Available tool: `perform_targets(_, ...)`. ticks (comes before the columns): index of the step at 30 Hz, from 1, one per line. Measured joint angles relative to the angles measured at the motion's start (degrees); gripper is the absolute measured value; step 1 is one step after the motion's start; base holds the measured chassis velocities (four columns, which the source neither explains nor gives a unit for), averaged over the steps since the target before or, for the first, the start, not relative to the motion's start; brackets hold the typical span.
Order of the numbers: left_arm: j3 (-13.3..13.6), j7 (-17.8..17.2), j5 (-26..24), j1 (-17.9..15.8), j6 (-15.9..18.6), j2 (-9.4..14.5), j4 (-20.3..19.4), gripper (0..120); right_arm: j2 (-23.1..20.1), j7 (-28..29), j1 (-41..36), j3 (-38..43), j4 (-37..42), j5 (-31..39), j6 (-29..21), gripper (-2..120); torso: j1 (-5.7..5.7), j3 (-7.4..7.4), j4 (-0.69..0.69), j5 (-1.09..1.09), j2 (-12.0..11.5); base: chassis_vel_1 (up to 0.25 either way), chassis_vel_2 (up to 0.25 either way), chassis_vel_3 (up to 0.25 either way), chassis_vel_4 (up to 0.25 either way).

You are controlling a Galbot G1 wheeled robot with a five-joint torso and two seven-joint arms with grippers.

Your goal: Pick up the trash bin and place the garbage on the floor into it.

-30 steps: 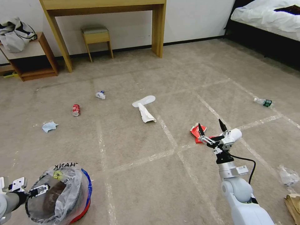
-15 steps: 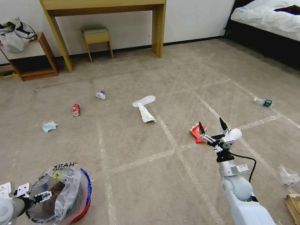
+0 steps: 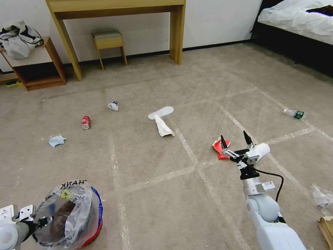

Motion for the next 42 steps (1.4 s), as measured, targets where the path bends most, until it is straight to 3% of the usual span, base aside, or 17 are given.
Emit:
perform_targets(6,-0.21,-0.12,0.13,1.82,0.03,0.05,-1.62,6,0.06,0.33,0.11,-0.10,-0.36,0.00,0.01,100,0.00,0.00,-0.03,-0.05,-0.01,0.000,0.000,0.000,0.000)
perform_targets(10,-0.25,-0.45,0.18,2.20,0.06,-0.09,-2.27,5,0.11,0.37,0.27,-0.15,-0.59,-0.02,0.02,100,0.00,0.01,-0.01,-0.06,-0.01,0.000,0.000,0.000,0.000)
perform_targets(24,-2.17,-7.77,-5.20,4.40,0.45,-1.37,-8.34,0,0.42,0.71,0.17,-0.27,0.07,0.00,-0.01,100,0.01,0.02,-0.02,-0.14,-0.03,0.000,0.000,0.000,0.000)
perform_targets(25,-2.93,-10.27,-5.64,4.00,0.23,-2.67,-10.35,0,0.44,1.04,0.27,0.04,0.23,0.13,-0.07,100,0.02,0.02,-0.01,-0.12,-0.03,0.000,0.000,0.000,0.000)
perform_targets(28,-3.42,-12.17,-6.08,3.10,-0.08,-3.71,-11.83,0,0.64,1.20,0.32,0.33,0.14,0.09,-0.07,100,0.01,0.01,-0.01,-0.07,-0.03,0.000,0.000,0.000,0.000)
perform_targets(31,-3.88,-14.99,-7.40,0.65,-0.28,-4.99,-13.00,0,1.07,1.39,0.03,0.62,-0.23,-0.04,-0.01,100,0.01,0.02,-0.01,-0.07,-0.03,0.000,0.000,0.000,0.000)
perform_targets(32,-4.37,-17.47,-9.06,-0.84,-0.22,-5.30,-13.59,0,1.26,1.47,-0.18,0.79,-0.38,-0.11,0.09,100,0.01,0.01,-0.02,-0.06,-0.03,0.000,0.000,0.000,0.000)
perform_targets(39,-6.62,-23.50,-16.32,-3.60,0.45,-3.70,-16.84,0,1.52,1.72,-0.47,1.14,-0.46,-0.23,0.19,100,0.02,0.01,-0.01,-0.04,-0.03,0.000,0.000,0.000,0.000)
perform_targets(42,-6.90,-24.54,-17.90,-3.76,0.46,-3.44,-17.94,0,1.60,1.78,-0.52,1.25,-0.38,-0.25,0.27,100,0.01,0.01,-0.01,-0.04,-0.03,0.000,0.000,0.000,0.000)
